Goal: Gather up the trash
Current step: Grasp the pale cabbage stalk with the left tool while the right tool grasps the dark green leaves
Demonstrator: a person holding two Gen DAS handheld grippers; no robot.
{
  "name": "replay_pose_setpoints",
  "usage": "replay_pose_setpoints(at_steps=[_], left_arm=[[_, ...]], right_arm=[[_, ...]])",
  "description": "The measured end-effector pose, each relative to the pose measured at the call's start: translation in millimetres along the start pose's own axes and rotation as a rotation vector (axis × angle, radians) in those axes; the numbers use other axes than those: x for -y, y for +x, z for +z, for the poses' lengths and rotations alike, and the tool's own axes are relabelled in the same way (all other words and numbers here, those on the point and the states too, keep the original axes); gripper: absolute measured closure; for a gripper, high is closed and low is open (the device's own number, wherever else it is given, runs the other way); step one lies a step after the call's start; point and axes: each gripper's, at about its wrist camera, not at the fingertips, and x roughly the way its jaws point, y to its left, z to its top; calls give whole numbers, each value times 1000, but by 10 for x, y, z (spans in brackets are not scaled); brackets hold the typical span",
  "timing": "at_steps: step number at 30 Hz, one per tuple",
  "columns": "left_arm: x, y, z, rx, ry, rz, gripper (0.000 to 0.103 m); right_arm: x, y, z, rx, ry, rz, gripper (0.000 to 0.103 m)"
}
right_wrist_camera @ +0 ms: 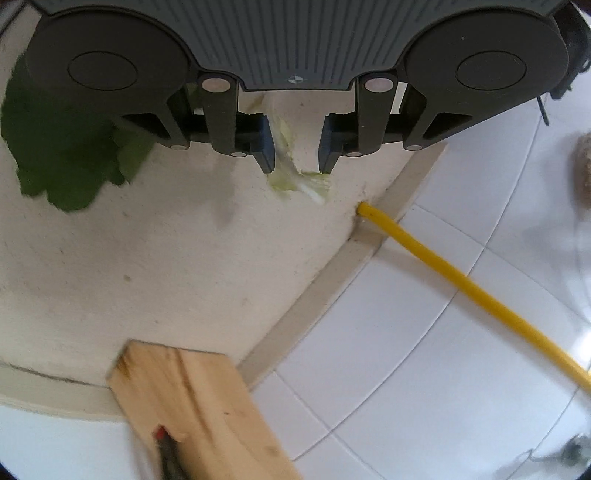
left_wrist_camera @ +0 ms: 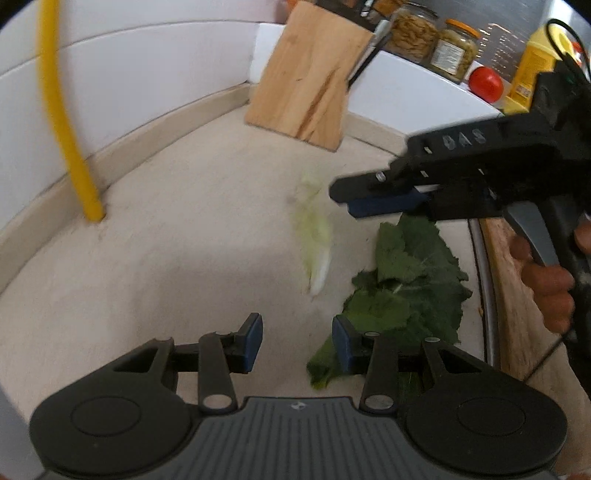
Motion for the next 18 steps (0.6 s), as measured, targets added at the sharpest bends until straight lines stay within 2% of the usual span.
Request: replay_pose_setpoints(at_steps=[2,4,8,11,12,13,14,15,18], left_arm=[[21,128,129,5,3,-22,65],[68,293,241,-3,7,-35,65],[285,576,395,-9,80,10,65],[345,778,489,-51,51,-13,65],[371,814,506,-36,49,-2,65],[404,843,520,-30,56,22,69],[440,863,530,-26,62,52,87],[471,877,535,-29,71,78,100],[427,841,526,-46,42,60,101]], right_arm=[[25,-76,-28,14,4,-14,65],[70,-188,-91,29,4,-40,55],[201,-331,-164,58,9,-105,54],[315,-486,-221,86,37,-114,54],[337,-533,-243,93,36,-121,53],[355,-578,-266,100,31,-133,50],[371,-626,-288,109,23,-149,49],[373,-660,-310,116,9,-167,49],[344,-768,-388,146,-64,-266,49]])
